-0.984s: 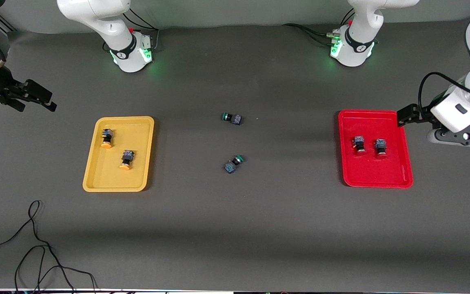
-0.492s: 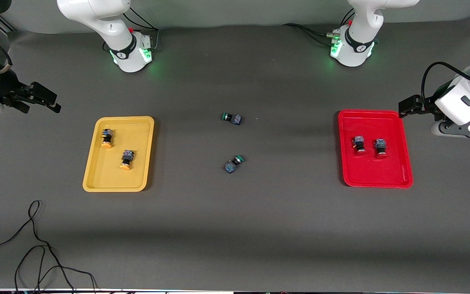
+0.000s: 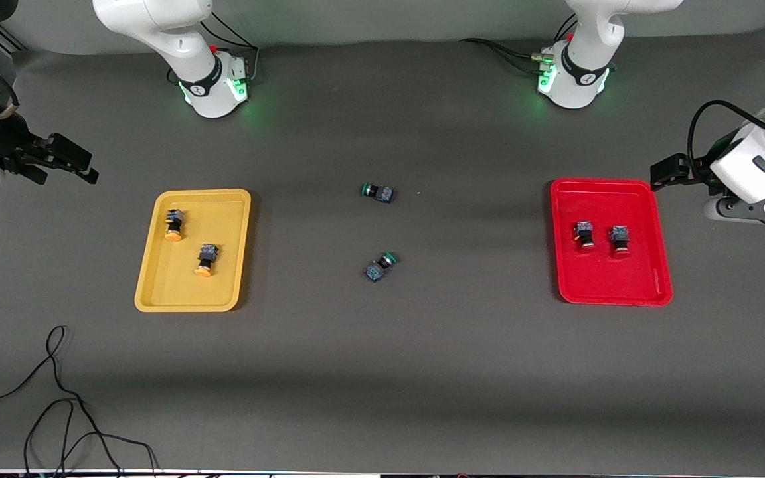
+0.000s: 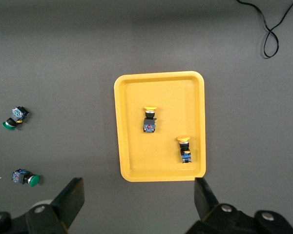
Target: Place red and yellow buttons in trays
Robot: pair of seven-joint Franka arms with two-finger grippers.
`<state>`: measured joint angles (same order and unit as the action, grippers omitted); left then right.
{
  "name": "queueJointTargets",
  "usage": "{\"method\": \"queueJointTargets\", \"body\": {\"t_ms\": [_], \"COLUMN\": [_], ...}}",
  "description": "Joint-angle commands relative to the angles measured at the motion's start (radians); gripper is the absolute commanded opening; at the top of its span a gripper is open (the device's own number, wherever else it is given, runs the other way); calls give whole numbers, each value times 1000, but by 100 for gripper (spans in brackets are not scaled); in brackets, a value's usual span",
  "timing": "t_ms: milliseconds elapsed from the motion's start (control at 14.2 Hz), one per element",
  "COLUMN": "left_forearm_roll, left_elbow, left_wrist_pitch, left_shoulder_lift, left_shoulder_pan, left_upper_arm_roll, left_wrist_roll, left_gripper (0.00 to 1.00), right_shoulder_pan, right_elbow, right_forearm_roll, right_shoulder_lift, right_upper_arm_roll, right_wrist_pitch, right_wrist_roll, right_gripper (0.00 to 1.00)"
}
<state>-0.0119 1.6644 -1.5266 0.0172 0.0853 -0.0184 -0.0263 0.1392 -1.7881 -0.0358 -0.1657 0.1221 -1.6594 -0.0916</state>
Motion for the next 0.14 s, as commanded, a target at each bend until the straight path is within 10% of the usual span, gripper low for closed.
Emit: {"method": "queueJointTargets", "body": {"t_ms": [0,70], "left_forearm_roll": [4,4], "left_elbow": [-17,-17], "left_wrist_pitch": [31,33], "left_shoulder_lift": [-5,-3], "left_shoulder_pan": [14,14], "left_upper_arm_roll": [-12,-12], "left_wrist_roll": [2,-1], "left_gripper": [100,100], "right_shoulder_pan": [-1,-1], "right_elbow": [32,32], "right_forearm_roll": [-10,-10], "right_shoulder_lift": [23,23], "right_upper_arm_roll": [4,4], "right_wrist_pitch": [21,21], "right_wrist_roll": [21,21], "right_gripper": [100,100]}}
